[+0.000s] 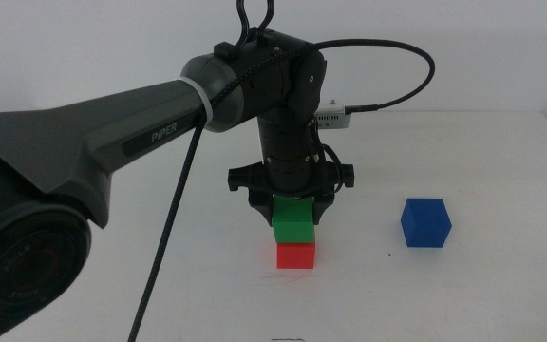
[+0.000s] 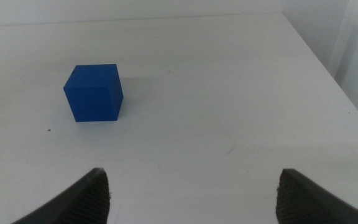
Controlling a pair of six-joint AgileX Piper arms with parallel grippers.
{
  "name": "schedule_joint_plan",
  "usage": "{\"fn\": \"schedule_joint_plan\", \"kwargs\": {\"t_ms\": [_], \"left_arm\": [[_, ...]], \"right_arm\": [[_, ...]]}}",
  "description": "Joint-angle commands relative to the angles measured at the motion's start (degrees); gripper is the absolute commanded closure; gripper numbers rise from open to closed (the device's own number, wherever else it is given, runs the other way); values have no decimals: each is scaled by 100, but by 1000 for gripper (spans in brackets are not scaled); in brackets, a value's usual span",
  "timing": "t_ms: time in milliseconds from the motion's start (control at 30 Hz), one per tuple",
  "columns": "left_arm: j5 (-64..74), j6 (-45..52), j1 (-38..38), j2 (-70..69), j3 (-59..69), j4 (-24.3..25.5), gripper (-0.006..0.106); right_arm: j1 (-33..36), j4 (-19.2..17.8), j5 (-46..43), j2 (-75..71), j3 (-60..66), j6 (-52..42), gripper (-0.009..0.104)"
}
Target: Stack red cubes first, then green, then blue cubes in a specific spot.
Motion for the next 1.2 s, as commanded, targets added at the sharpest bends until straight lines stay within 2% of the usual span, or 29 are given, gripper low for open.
{"fn": "schedule_joint_plan", "kwargs": {"t_ms": [0, 500, 667, 700, 733, 967, 1100, 1167], "left_arm": [[405, 19, -22, -307, -225, -59, 102], [492, 100, -22, -149, -226, -60, 102], [451, -72, -22, -136, -226, -90, 97], [456, -72, -22, -136, -226, -98, 93], [445, 46, -22, -136, -226, -61, 59], [445, 187, -17, -169, -226, -36, 7], [509, 269, 0, -365, -231, -44, 7], [509, 629, 61, -632, -231, -83, 7]], "right_arm": [[-43, -47, -413, -112, -102, -68, 8], [-43, -47, -413, -112, -102, -68, 8], [-43, -47, -413, -112, -102, -68, 8], [-43, -47, -413, -112, -102, -68, 8], [-43, -47, -413, -112, -102, -68, 8], [-43, -47, -413, -112, -102, -68, 8], [-43, -47, -413, -112, -102, -68, 8], [-43, -47, -413, -112, -102, -68, 8]]}}
